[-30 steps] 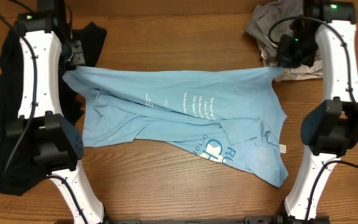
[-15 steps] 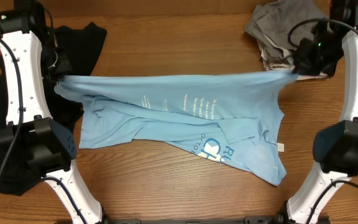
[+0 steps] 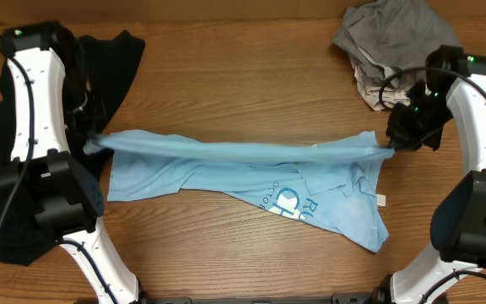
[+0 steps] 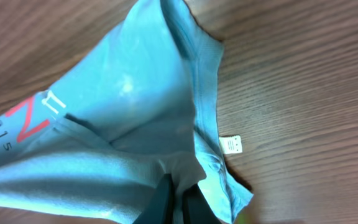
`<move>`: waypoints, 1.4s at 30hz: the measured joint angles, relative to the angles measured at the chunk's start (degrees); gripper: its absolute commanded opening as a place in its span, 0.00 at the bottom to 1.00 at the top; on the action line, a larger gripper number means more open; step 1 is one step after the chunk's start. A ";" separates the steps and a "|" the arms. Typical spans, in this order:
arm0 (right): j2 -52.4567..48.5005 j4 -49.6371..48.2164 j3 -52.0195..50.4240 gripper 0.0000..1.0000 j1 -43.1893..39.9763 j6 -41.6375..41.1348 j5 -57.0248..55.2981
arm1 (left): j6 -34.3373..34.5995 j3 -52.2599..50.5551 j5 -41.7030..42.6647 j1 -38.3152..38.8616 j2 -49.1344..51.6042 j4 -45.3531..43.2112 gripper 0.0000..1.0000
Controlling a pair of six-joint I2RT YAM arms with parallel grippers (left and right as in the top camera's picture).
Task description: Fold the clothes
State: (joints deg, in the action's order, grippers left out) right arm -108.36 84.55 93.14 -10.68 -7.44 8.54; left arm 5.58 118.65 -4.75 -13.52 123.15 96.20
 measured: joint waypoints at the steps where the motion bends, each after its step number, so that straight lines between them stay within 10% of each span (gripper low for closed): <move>1: 0.00 -0.42 -0.76 0.04 -0.02 -0.02 0.02 | -0.02 -1.62 -0.07 0.02 0.00 -0.20 0.04; 10: 0.00 -4.11 -9.09 0.05 -0.15 -0.04 0.00 | -0.02 -16.85 -0.24 0.04 0.00 -7.23 0.06; 14: 0.00 -5.05 -11.58 0.42 -0.20 0.13 -0.37 | -0.04 -20.33 -0.24 0.04 0.00 -9.33 0.53; 16: 0.00 -5.38 -11.96 0.44 -0.22 -0.04 -1.09 | -0.15 -21.05 -0.33 0.04 0.00 -9.86 0.63; 42: 0.02 -2.49 -5.33 0.55 -0.22 2.84 -1.27 | -10.12 -19.76 13.31 0.04 -4.26 -19.61 0.67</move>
State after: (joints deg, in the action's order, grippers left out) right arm -108.33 82.06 87.81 -10.90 -4.60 7.27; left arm -4.54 98.89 8.56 -13.47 118.89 76.60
